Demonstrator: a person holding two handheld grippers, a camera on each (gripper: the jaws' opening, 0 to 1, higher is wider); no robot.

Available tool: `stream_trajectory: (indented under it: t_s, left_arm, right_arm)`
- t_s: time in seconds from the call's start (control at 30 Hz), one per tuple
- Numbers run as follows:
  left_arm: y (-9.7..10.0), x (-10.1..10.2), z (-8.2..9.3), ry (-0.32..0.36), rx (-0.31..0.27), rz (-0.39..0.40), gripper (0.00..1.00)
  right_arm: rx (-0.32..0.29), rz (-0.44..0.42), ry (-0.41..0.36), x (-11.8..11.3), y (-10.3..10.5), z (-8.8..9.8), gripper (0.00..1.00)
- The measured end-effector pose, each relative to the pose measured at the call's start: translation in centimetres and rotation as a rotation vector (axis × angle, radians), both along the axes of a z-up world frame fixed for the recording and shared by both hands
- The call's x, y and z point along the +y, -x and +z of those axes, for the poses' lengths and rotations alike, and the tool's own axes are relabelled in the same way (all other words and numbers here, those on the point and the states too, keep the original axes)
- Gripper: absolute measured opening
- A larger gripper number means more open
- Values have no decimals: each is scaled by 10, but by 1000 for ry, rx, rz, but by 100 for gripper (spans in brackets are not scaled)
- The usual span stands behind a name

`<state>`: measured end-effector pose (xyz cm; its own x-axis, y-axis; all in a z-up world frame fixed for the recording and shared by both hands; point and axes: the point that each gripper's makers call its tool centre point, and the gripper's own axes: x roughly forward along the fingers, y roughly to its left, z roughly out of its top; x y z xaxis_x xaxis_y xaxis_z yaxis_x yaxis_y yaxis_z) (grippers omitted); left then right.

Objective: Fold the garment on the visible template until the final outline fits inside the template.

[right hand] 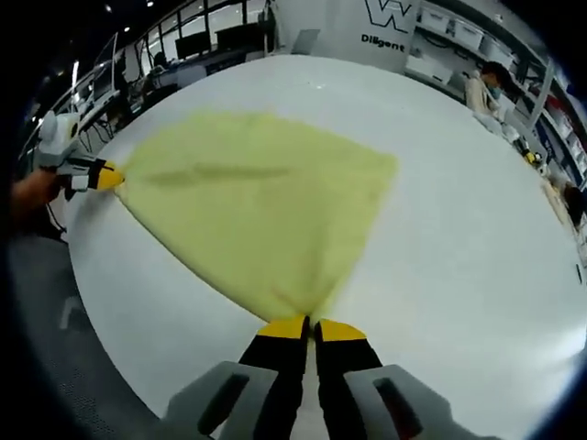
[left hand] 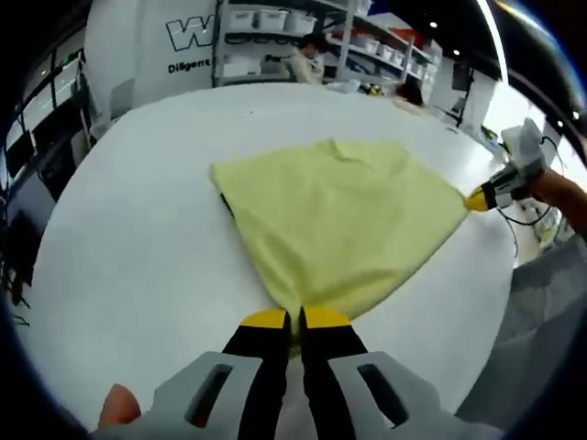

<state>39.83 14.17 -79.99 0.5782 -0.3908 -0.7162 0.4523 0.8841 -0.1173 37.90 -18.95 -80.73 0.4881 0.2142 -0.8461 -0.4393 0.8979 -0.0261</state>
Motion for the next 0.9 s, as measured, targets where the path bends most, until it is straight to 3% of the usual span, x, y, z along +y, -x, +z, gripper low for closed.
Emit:
stream_trajectory:
  t_s: [0.3,0.5,0.6,0.73,0.9]
  left_arm:
    - [3,9,0,-32,13,26,10]
    - [1,23,17,-10,-14,95,17]
    - [1,28,32,-6,-38,116,21]
    - [2,29,55,44,-98,140,26]
    - [8,10,72,90,-143,131,30]
  right_arm:
    - [-19,-39,0,-9,1,4,9]
    - [-62,-57,35,-19,0,15,10]
    - [-122,-78,70,-31,-6,31,11]
    - [-187,-74,56,-30,-8,53,14]
    - [-285,-43,2,-2,-9,80,17]
